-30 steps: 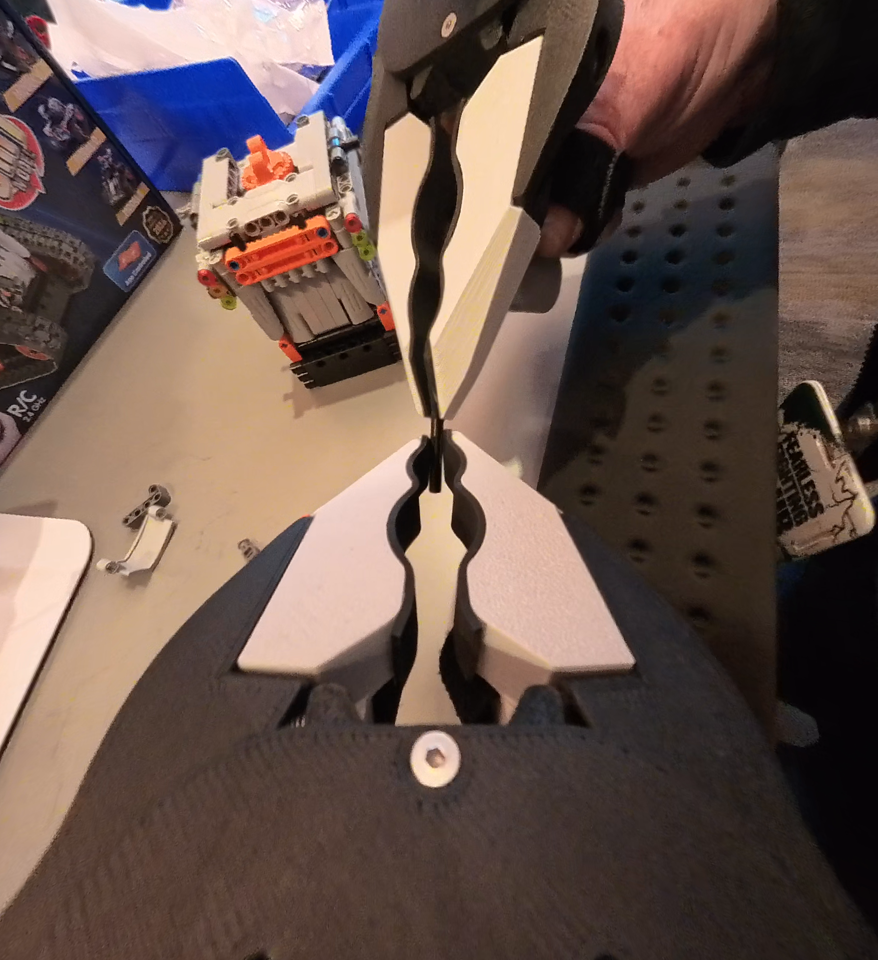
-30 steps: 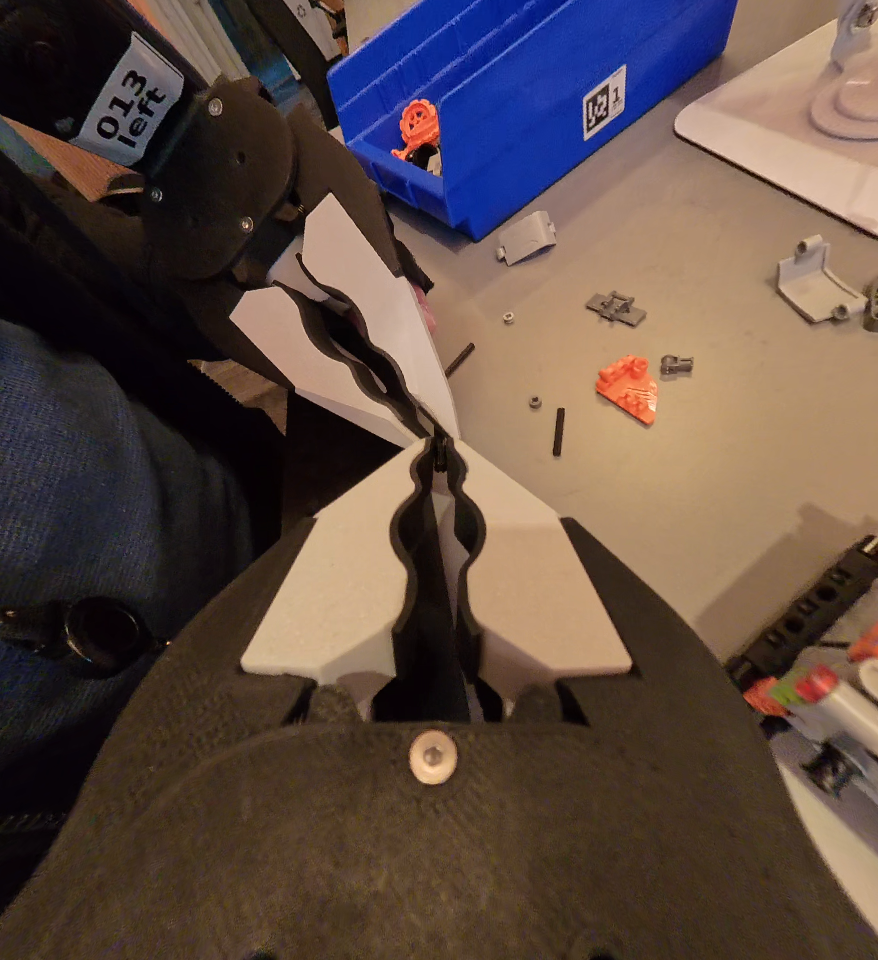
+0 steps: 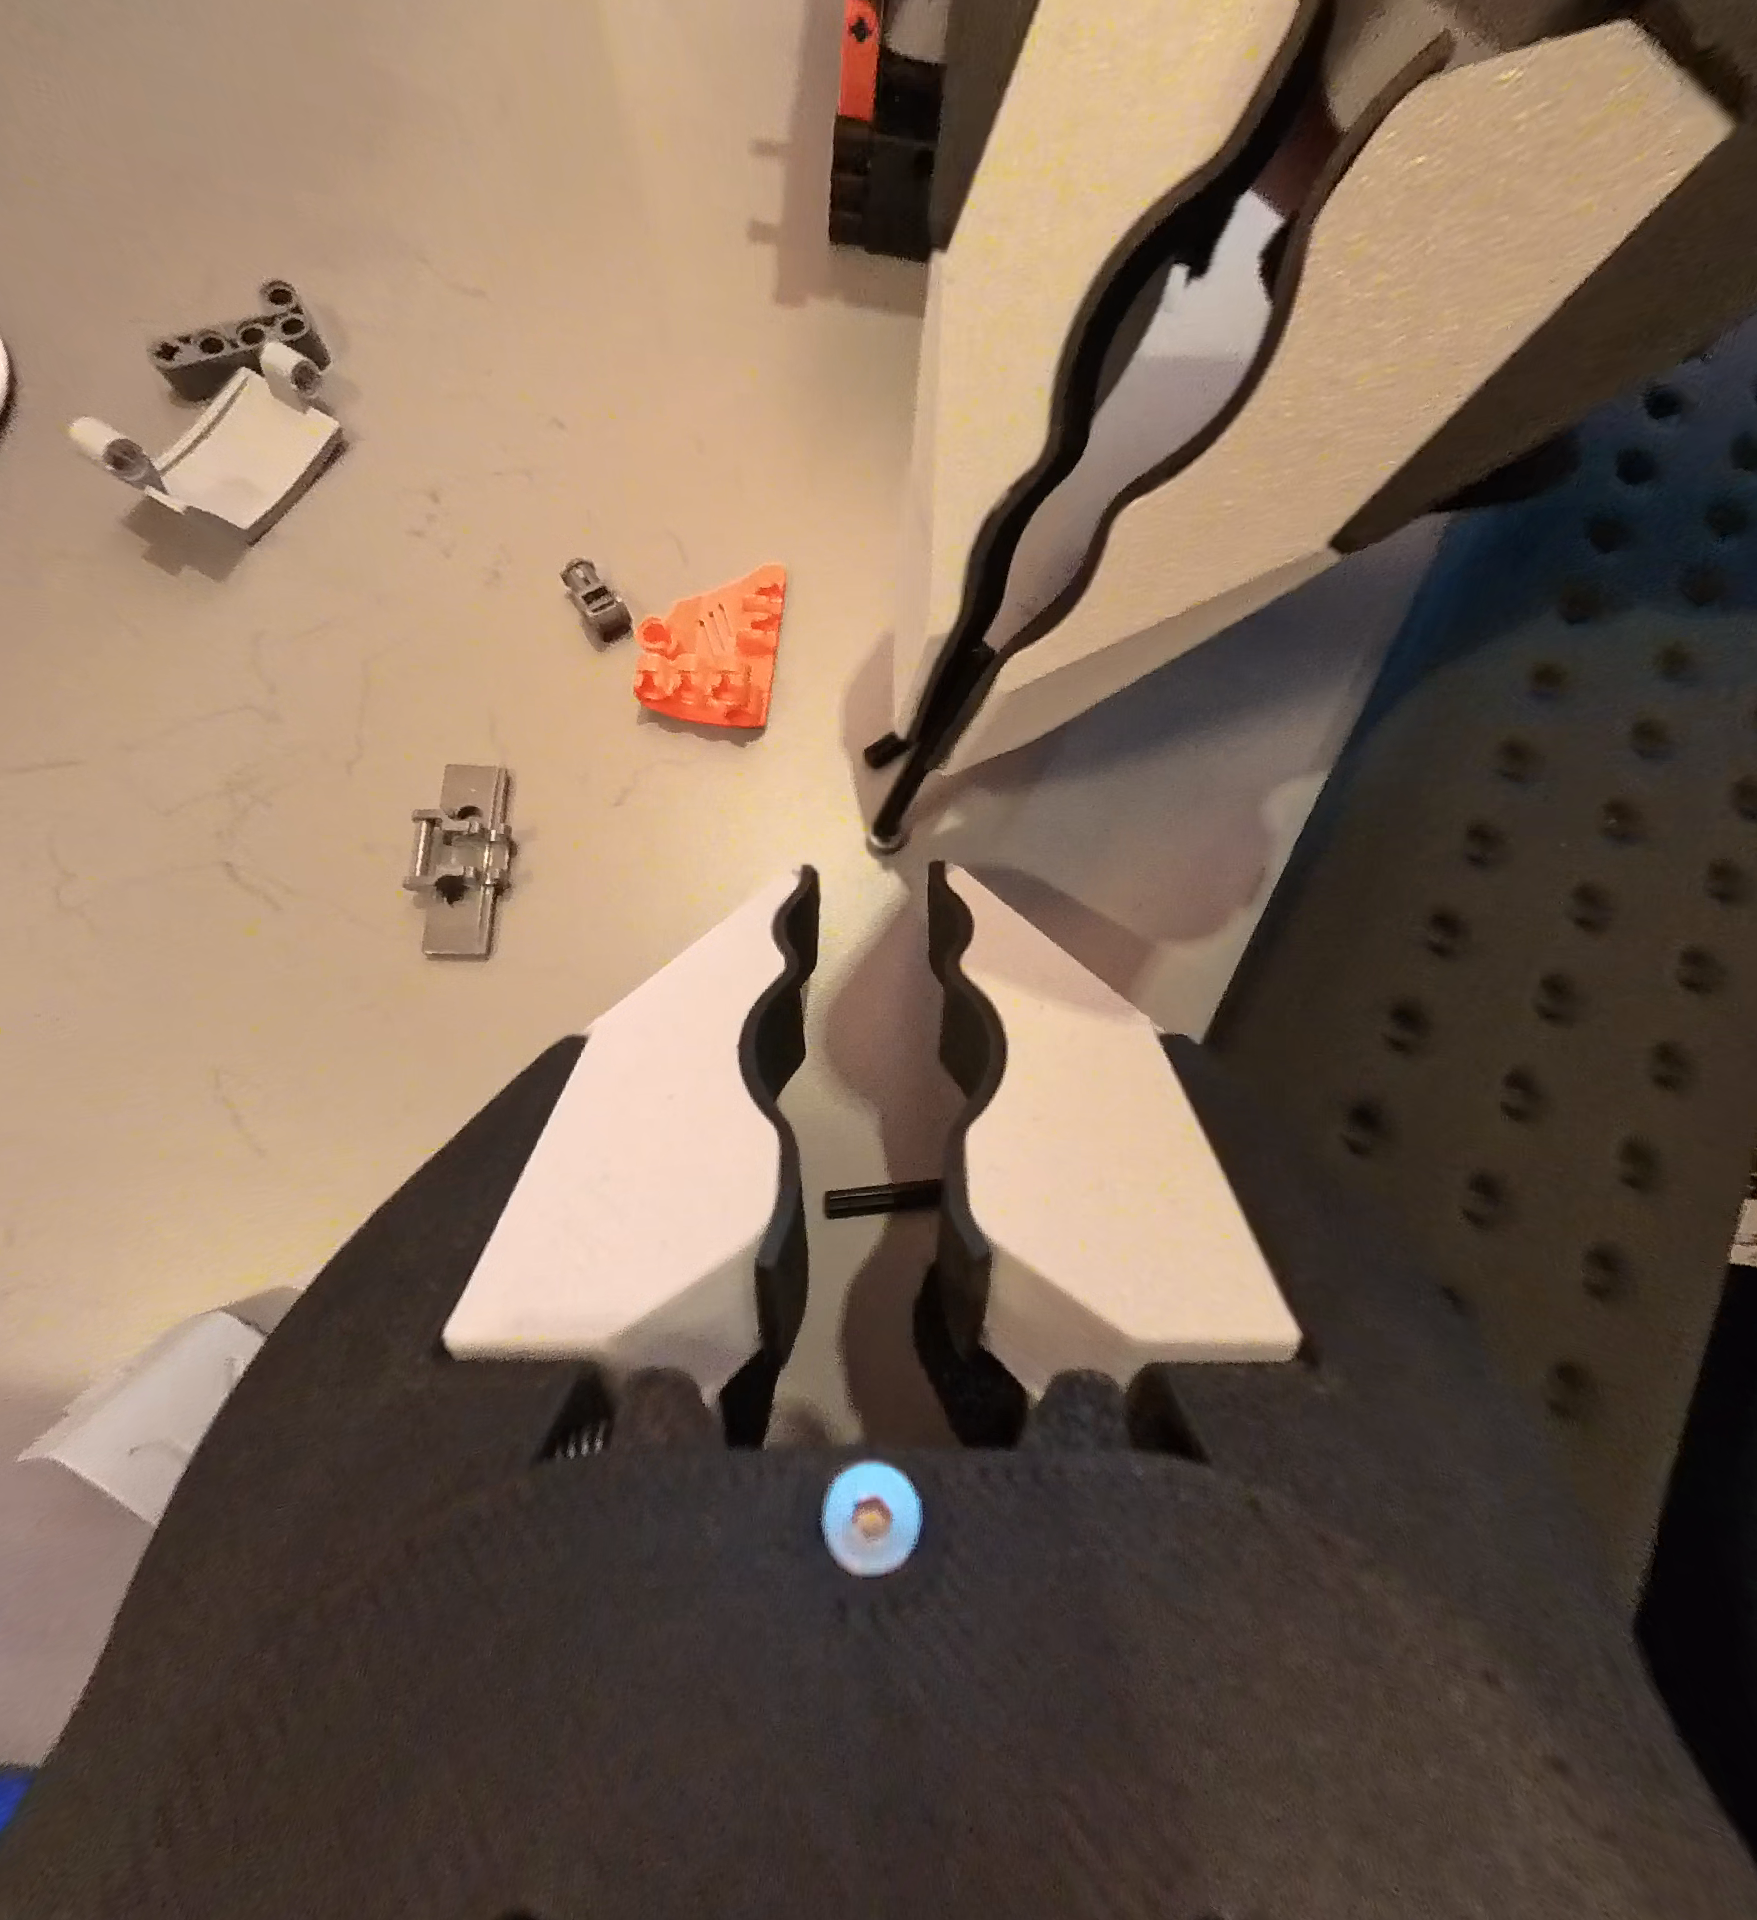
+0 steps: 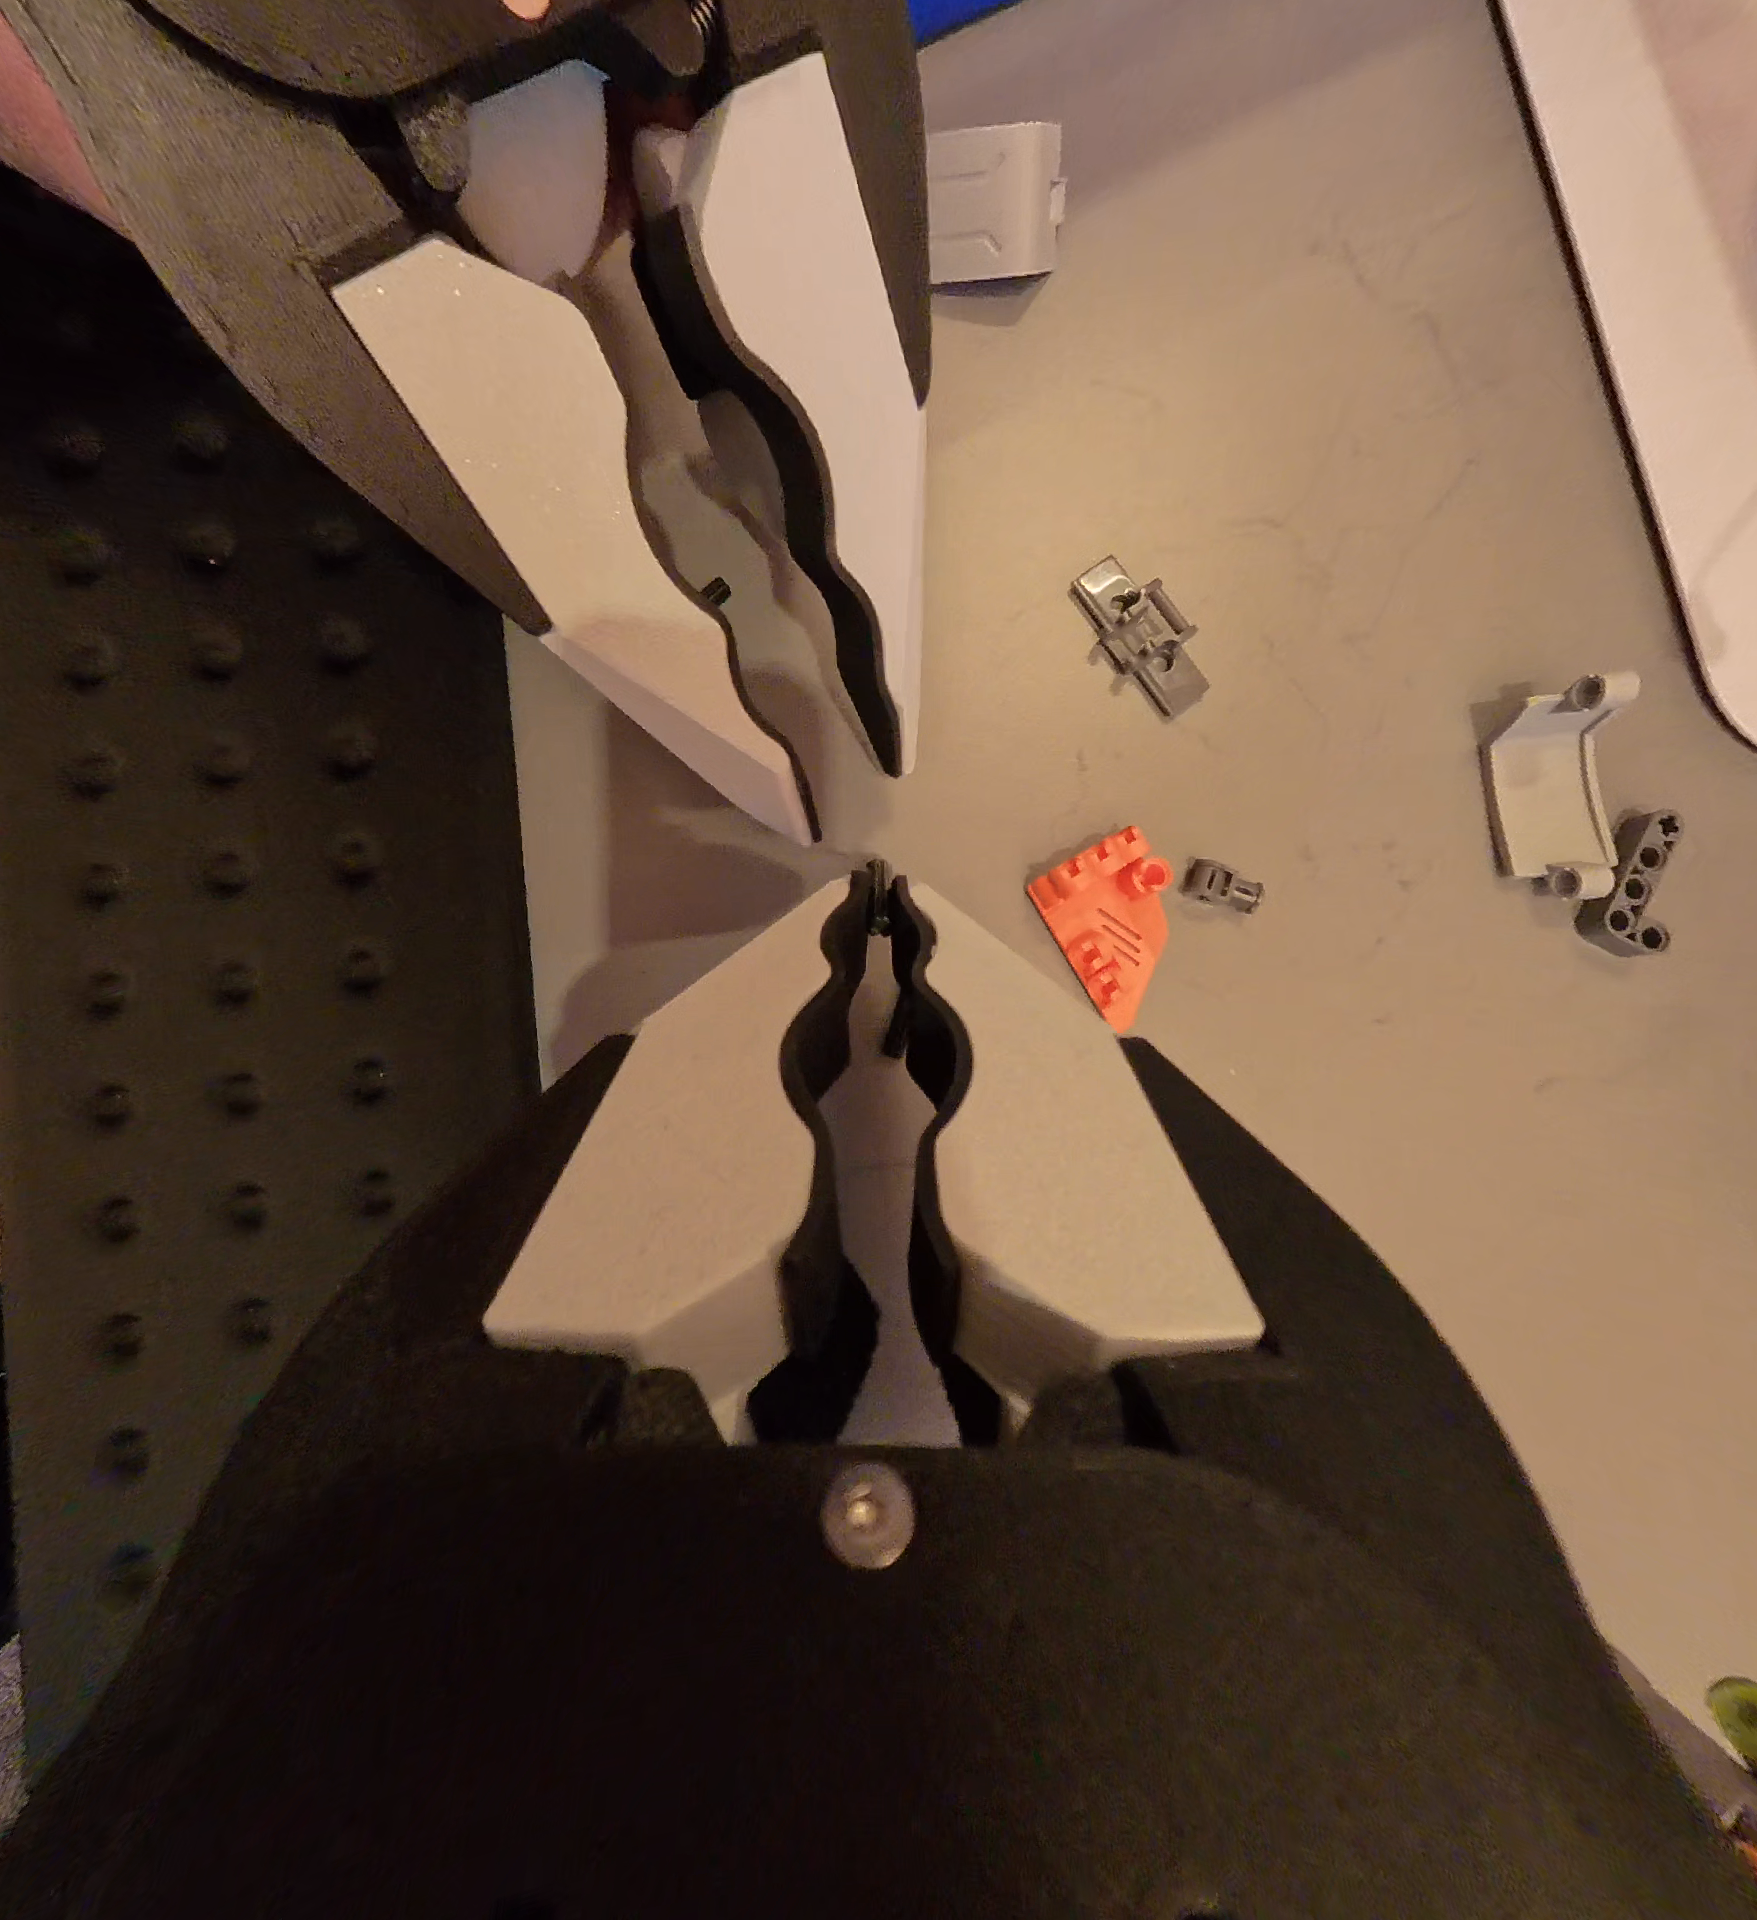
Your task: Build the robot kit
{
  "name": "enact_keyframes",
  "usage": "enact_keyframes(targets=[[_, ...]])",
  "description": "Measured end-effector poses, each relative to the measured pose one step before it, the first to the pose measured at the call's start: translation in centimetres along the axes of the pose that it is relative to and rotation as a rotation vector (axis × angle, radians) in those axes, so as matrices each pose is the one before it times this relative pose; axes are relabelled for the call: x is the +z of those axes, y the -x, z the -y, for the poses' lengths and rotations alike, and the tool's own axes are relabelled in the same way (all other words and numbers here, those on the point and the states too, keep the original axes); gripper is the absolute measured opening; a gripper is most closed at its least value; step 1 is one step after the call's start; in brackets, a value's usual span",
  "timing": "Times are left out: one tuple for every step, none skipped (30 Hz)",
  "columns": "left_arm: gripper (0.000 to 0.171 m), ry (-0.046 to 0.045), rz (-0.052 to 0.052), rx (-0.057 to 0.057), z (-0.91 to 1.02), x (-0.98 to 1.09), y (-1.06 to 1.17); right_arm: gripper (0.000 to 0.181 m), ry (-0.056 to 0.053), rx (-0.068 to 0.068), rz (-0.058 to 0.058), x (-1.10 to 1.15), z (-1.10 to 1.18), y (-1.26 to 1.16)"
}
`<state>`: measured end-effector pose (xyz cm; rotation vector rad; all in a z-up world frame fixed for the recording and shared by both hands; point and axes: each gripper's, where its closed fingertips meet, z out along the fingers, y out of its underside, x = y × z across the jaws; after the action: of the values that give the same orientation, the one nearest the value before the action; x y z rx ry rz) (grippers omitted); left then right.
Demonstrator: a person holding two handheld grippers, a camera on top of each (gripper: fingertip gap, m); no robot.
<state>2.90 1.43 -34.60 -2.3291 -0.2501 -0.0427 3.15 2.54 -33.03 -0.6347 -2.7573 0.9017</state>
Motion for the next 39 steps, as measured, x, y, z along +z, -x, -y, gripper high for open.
enact_keyframes(targets=[[0.017,0.00341,0.0018,0.0098,-0.081,0.074,0.075,0.000,0.0106,-0.0082,-0.0036,-0.008,-0.003,-0.020],[0.017,0.01134,-0.0054,0.0051,-0.181,0.110,-0.034,0.000,0.0093,-0.0093,0.0048,-0.001,0.001,0.116],[0.017,0.00383,-0.0005,0.0006,-0.075,0.088,0.037,0.000,0.0066,-0.0041,0.0104,0.042,0.037,0.181],[0.017,-0.00380,0.0005,0.0025,0.017,0.014,0.062,0.000,0.0058,-0.0002,0.0024,0.041,0.019,0.038],[0.016,-0.00108,-0.0070,0.0016,-0.013,0.016,-0.041,0.000,0.0069,0.0017,-0.0005,0.002,-0.025,-0.041],[0.016,-0.00156,0.0003,-0.0021,-0.023,0.007,0.099,0.000,0.0069,-0.0006,0.0015,-0.017,-0.017,-0.021],[0.016,-0.00557,-0.0004,-0.0015,0.025,-0.015,0.086,0.000,0.0078,-0.0039,0.0005,-0.002,-0.010,-0.002],[0.016,-0.00399,-0.0090,-0.0009,0.008,-0.020,-0.041,0.000,0.0093,-0.0061,-0.0016,0.014,0.014,0.010],[0.016,-0.00188,-0.0054,0.0005,0.002,0.007,-0.006,0.001,0.0116,-0.0069,0.0003,0.018,0.017,0.037],[0.016,-0.00211,0.0042,0.0008,-0.009,0.022,0.133,0.000,0.0152,-0.0060,0.0010,0.013,0.020,0.000],[0.016,0.00080,-0.0069,-0.0005,-0.065,0.072,-0.032,0.001,0.0173,-0.0067,0.0011,0.026,0.026,-0.006],[0.016,0.00387,-0.0099,0.0003,-0.068,0.079,-0.084,0.000,0.0189,-0.0075,0.0013,0.019,0.022,-0.003],[0.016,-0.00159,0.0060,0.0047,0.027,0.046,0.106,0.000,0.0186,-0.0105,0.0003,0.041,0.040,0.013],[0.015,-0.00137,-0.0009,0.0045,-0.015,0.065,-0.006,0.000,0.0169,-0.0085,0.0008,0.033,0.059,0.013],[0.015,0.00361,-0.0074,-0.0003,-0.063,0.087,-0.084,0.000,0.0146,-0.0058,0.0014,0.036,0.049,-0.012],[0.014,-0.00274,0.0008,-0.0002,0.030,0.005,0.042,0.000,0.0114,-0.0035,0.0020,0.040,0.059,-0.026],[0.014,-0.00185,0.0005,-0.0008,0.003,0.013,0.035,0.000,0.0075,-0.0008,0.0044,0.029,0.057,-0.022],[0.014,-0.00203,-0.0047,-0.0004,0.011,0.007,-0.046,0.000,0.0063,0.0012,0.0067,0.029,0.053,-0.028],[0.014,-0.00230,-0.0043,-0.0038,0.018,0.015,-0.002,0.000,0.0090,-0.0011,0.0058,0.024,0.030,-0.028],[0.013,-0.00270,-0.0018,-0.0037,0.022,0.018,0.023,0.000,0.0092,-0.0049,0.0038,0.038,0.073,-0.012],[0.013,-0.00196,-0.0013,0.0019,0.027,0.028,-0.005,0.000,0.0099,-0.0046,0.0041,0.038,0.081,0.000],[0.012,-0.00224,0.0001,0.0030,0.027,0.044,0.002,0.000,0.0153,-0.0053,0.0025,0.026,0.027,0.005],[0.012,-0.00290,-0.0030,-0.0024,0.016,0.026,0.006,0.000,0.0145,-0.0027,0.0023,0.026,0.057,-0.019],[0.011,-0.00272,-0.0075,-0.0043,0.025,0.017,-0.052,0.000,0.0139,-0.0032,0.0027,0.049,0.099,-0.005],[0.011,-0.00188,-0.0019,-0.0041,0.026,0.026,0.026,0.000,0.0120,-0.0073,0.0020,0.066,0.150,0.007],[0.009,-0.00097,-0.0011,-0.0026,0.001,0.026,0.020,0.000,0.0098,-0.0061,0.0036,0.165,0.128,0.010],[0.008,-0.00070,-0.0024,-0.0028,0.005,0.003,-0.001,0.000,0.0124,-0.0039,0.0044,0.208,0.062,0.002],[0.008,-0.00054,-0.0037,-0.0022,-0.013,0.002,-0.023,0.000,0.0115,-0.0041,0.0040,0.049,0.066,-0.012],[0.007,-0.00233,-0.0040,-0.0032,0.002,-0.015,-0.023,0.000,0.0025,-0.0038,0.0040,0.024,0.084,-0.065],[0.006,0.00000,-0.0035,-0.0070,-0.013,-0.020,0.047,0.000,-0.0062,0.0131,0.0118,0.030,0.024,-0.059],[0.006,-0.00169,-0.0022,-0.0004,0.002,0.010,0.002,0.000,-0.0067,0.0102,0.0132,-0.018,-0.043,-0.016],[0.007,-0.00190,-0.0009,0.0019,0.023,0.014,-0.019,0.000,-0.0087,0.0066,0.0080,-0.041,-0.049,-0.014],[0.008,-0.00113,-0.0012,0.0024,0.030,0.017,-0.033,0.000,-0.0173,0.0174,0.0107,-0.072,-0.081,0.058],[0.013,-0.00416,0.0036,-0.0005,0.064,-0.042,0.055,0.000,-0.0236,0.0240,0.0126,-0.238,-0.149,0.135],[0.017,-0.01565,0.0038,0.0020,0.222,-0.181,0.029,0.000,-0.0240,0.0118,-0.0038,-0.524,-0.166,0.086],[0.018,-0.02777,-0.0033,0.0092,0.434,-0.284,-0.165,0.001,-0.0323,0.0191,-0.0081,-0.730,0.019,0.093],[0.019,-0.02638,-0.0073,0.0122,0.484,-0.269,-0.283,0.000,-0.0480,0.0377,0.0037,-0.841,0.252,0.189],[0.020,-0.01590,-0.0023,0.0152,0.412,-0.174,-0.261,0.001,-0.0543,0.0407,0.0055,-0.883,0.317,0.164],[0.020,-0.02261,-0.0050,0.0240,0.592,-0.149,-0.422,0.001,-0.0496,0.0358,0.0058,-0.860,0.229,0.160]])
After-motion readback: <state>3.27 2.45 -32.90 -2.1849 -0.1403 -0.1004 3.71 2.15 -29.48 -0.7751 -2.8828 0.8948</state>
